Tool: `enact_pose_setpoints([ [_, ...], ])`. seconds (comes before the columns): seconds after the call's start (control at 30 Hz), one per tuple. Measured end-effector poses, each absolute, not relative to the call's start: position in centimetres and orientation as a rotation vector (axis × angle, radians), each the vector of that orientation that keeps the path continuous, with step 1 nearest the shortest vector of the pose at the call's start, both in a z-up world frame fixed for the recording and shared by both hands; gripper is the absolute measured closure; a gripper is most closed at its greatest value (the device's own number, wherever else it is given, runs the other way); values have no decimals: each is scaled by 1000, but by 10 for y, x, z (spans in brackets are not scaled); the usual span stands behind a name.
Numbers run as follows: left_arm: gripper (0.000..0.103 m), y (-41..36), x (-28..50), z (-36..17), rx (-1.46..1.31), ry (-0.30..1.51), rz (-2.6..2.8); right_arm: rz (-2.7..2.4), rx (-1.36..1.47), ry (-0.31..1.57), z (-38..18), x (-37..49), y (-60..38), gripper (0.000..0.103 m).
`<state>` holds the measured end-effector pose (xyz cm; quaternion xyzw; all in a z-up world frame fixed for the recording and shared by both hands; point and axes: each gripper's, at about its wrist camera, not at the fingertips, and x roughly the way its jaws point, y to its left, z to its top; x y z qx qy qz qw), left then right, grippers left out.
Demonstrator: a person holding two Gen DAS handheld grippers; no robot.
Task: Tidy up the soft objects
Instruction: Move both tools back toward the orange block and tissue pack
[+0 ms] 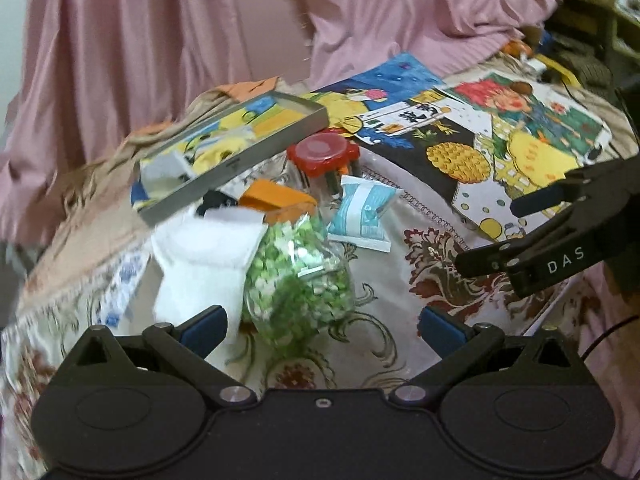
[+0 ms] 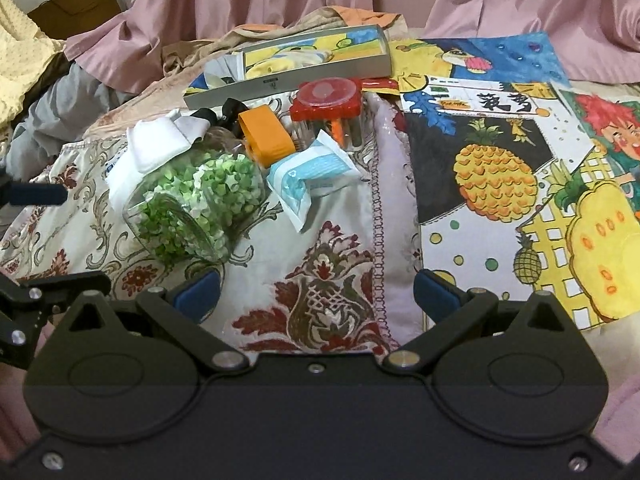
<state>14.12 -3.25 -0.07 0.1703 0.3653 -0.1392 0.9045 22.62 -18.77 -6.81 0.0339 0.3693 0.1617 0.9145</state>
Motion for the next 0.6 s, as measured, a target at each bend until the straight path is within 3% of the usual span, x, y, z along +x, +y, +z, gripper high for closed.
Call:
enact_pose_setpoints([
  [0.6, 1, -50, 218, 14, 624, 738, -409, 385, -146, 571, -62, 277, -159, 0],
])
